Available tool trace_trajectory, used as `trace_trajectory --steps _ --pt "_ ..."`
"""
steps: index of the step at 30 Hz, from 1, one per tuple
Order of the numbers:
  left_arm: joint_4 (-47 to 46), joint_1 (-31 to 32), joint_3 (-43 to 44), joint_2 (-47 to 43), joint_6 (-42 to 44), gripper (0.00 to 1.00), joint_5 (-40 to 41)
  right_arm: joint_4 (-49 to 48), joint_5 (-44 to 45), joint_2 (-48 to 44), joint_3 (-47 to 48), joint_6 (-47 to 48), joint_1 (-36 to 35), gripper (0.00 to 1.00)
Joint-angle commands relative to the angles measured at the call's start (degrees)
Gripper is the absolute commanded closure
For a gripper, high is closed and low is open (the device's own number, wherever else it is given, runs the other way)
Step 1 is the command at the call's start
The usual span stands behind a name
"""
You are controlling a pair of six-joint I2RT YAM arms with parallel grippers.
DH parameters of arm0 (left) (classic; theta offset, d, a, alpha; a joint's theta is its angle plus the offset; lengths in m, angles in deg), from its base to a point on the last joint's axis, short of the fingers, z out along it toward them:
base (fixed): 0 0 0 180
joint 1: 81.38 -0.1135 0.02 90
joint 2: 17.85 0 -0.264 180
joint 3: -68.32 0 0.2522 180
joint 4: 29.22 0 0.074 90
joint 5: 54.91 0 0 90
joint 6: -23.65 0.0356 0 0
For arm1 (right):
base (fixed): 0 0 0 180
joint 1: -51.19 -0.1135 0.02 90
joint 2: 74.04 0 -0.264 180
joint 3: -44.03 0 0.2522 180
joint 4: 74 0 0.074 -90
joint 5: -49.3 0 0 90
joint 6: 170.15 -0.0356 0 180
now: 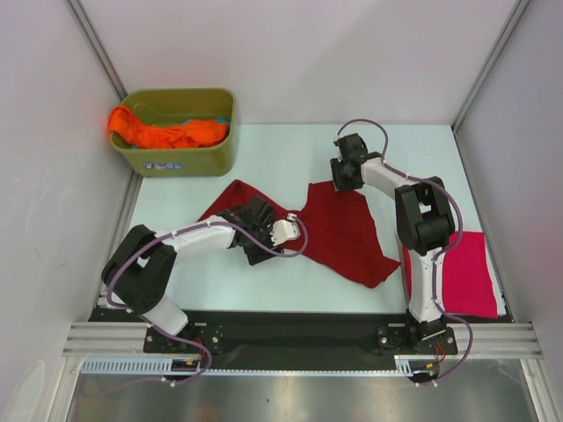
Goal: Fold and stack the t-shirts
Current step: Flatten the tshirt out
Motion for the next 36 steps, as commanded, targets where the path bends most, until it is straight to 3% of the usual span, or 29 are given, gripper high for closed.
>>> trace_trajectory --steps 1,4,7,8,9,10,13,16,19,24,28,36 --pt "-4.72 1.05 -1.71 0.47 2.13 0.29 3.07 1.0 4.06 -0.62 -0.65 0.75 -0.33 0.56" --pt "-7.09 1.14 -3.03 0.65 2.83 0.33 5.27 1.79 5.39 0.08 -0.65 0.75 -0.42 0.56" --pt "-9.29 1.14 -3.65 0.65 2.66 0.42 6.06 1.97 6.27 1.22 -0.47 1.28 -0.16 0.58" --pt "-9.82 1.14 -3.47 0.56 2.48 0.5 6.32 2.05 6.35 1.49 -0.3 1.37 -0.16 0.6" --pt "-10.43 1.14 -3.3 0.56 1.96 0.52 6.24 1.88 6.27 1.49 -0.3 1.45 -0.16 0.65" --pt "-10.7 1.14 -2.78 0.65 1.61 0.54 6.24 1.62 6.35 1.49 -0.3 1.37 -0.07 0.78" --pt "-9.3 1.14 -0.67 0.65 0.9 0.7 6.32 1.61 6.27 0.79 -0.3 1.11 0.02 1.0" --pt "-5.0 0.96 1.97 -0.32 0.02 0.9 5.8 1.18 6.18 -1.4 -0.82 0.93 0.37 1.0" --pt "-0.61 0.87 4.34 -1.55 -0.86 1.0 4.75 1.26 6.0 -3.86 -0.65 0.93 0.99 1.0" --pt "12.29 -0.53 11.98 -4.1 -1.47 1.0 0.26 2.4 5.48 -9.75 0.93 0.75 3.35 1.0" --pt "21.1 -7.53 25.04 -5.77 -2.52 1.0 -2.46 4.94 4.42 -18.0 1.2 0.58 7.31 1.0" --pt "32.18 -18.89 48.36 -9.9 -4.45 1.0 -3.26 5.57 0.03 -44.89 -0.21 3.83 12.5 1.0"
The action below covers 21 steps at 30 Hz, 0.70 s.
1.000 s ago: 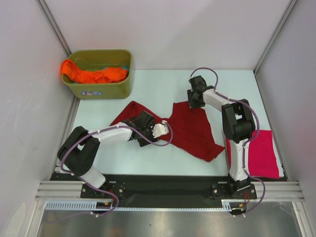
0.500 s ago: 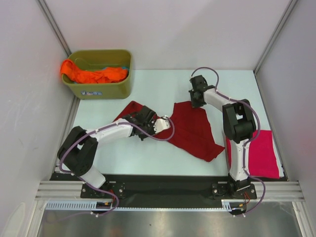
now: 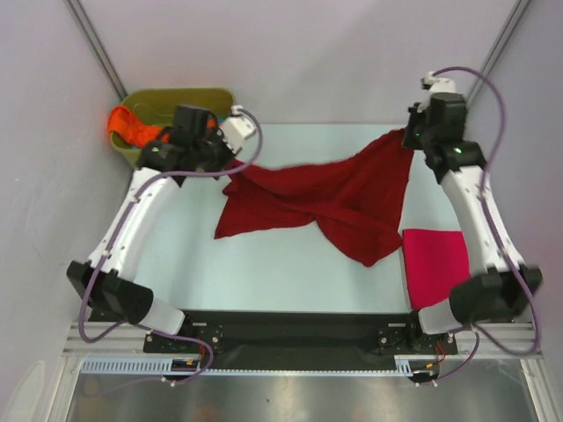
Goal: Fold and stack the t-shirts
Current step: Flatten the tshirt out
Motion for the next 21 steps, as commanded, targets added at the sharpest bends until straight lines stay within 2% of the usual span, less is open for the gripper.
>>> trace_trajectory --steps 1,3,4,6,9,12,16,19,21 --pt "7.31 -3.31 11.1 -4.76 -2.49 1.0 -0.7 -1.81 -3.14 -13.56 1.25 2.56 0.24 1.0" --pt "8.97 -4.2 15.6 -5.12 -2.59 1.0 0.09 -3.31 -3.67 -20.05 1.96 2.3 0.59 1.0" --pt "9.42 -4.47 20.41 -5.03 -2.5 1.0 0.97 -5.23 -4.28 -21.74 2.75 2.47 0.68 1.0" --pt "9.6 -4.64 24.57 -5.03 -2.06 1.0 3.78 -6.65 -3.94 -24.91 3.98 2.82 0.77 1.0" --pt "9.07 -5.0 31.07 -4.94 -2.84 1.0 7.74 -7.62 -4.2 -26.15 6.7 3.53 0.77 1.0" --pt "9.86 -5.0 35.83 -5.2 -2.59 1.0 9.23 -9.99 -8.41 -28.09 7.5 4.83 0.77 1.0" --pt "9.69 -5.17 39.34 -4.42 -0.39 1.0 13.72 -11.13 -8.68 -27.13 9.78 4.93 0.77 1.0" --pt "8.99 -5.87 39.53 -0.48 1.19 1.0 13.54 -13.5 -8.6 -23.62 10.49 4.5 1.03 1.0" --pt "7.23 -6.4 40.66 3.04 1.89 1.0 12.58 -15.0 -9.9 -17.91 11.71 3.97 2.08 1.0"
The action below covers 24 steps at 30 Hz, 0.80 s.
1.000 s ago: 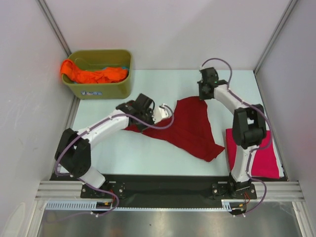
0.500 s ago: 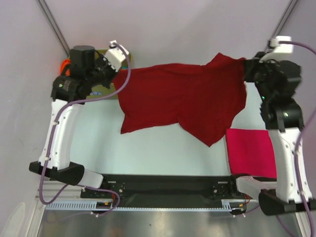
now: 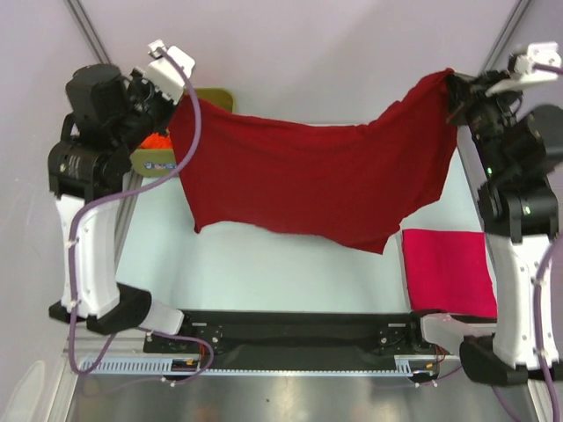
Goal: Fold and stack the t-shirts
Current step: Flatten the tshirt out
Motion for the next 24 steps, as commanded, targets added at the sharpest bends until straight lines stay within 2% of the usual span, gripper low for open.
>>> trace_trajectory --steps 1,4,7,10,14,16,18,21,24 --pt "-2.45 -2.11 4.24 9.64 2.25 1.0 0.34 -6.54 -4.04 9.02 4.12 0.23 1.8 1.0" --pt "-6.75 -3.26 9.08 17.83 2.34 1.0 -0.38 -11.03 -8.01 20.18 9.48 -5.01 5.05 1.0" --pt "-12.98 -3.35 10.42 23.28 2.78 1.0 -0.2 -13.92 -10.3 31.79 15.9 -11.08 8.65 1.0" --pt "-20.81 -3.88 13.47 28.2 -0.03 1.0 -0.02 -16.66 -11.02 42.68 26.43 -16.2 9.27 1.0" --pt "-34.05 -4.14 19.9 33.4 -4.42 1.0 1.12 -15.69 -8.12 55.61 52.14 -20.59 9.98 1.0" --pt "-38.91 -4.14 22.97 35.51 -4.78 1.0 1.82 -22.78 -5.92 58.43 54.68 -24.8 11.29 1.0" --pt "-44.98 -4.14 24.48 37.18 -4.52 0.99 2.61 -30.07 -3.21 57.92 52.85 -27.35 12.17 1.0" --pt "-50.87 -4.14 25.54 37.98 -2.94 0.98 2.44 -32.57 -1.79 56.69 53.01 -26.05 13.49 1.0" --pt "-51.94 -4.14 25.1 37.89 -1.62 0.98 0.17 -31.61 -3.36 54.06 51.44 -22.89 14.55 1.0"
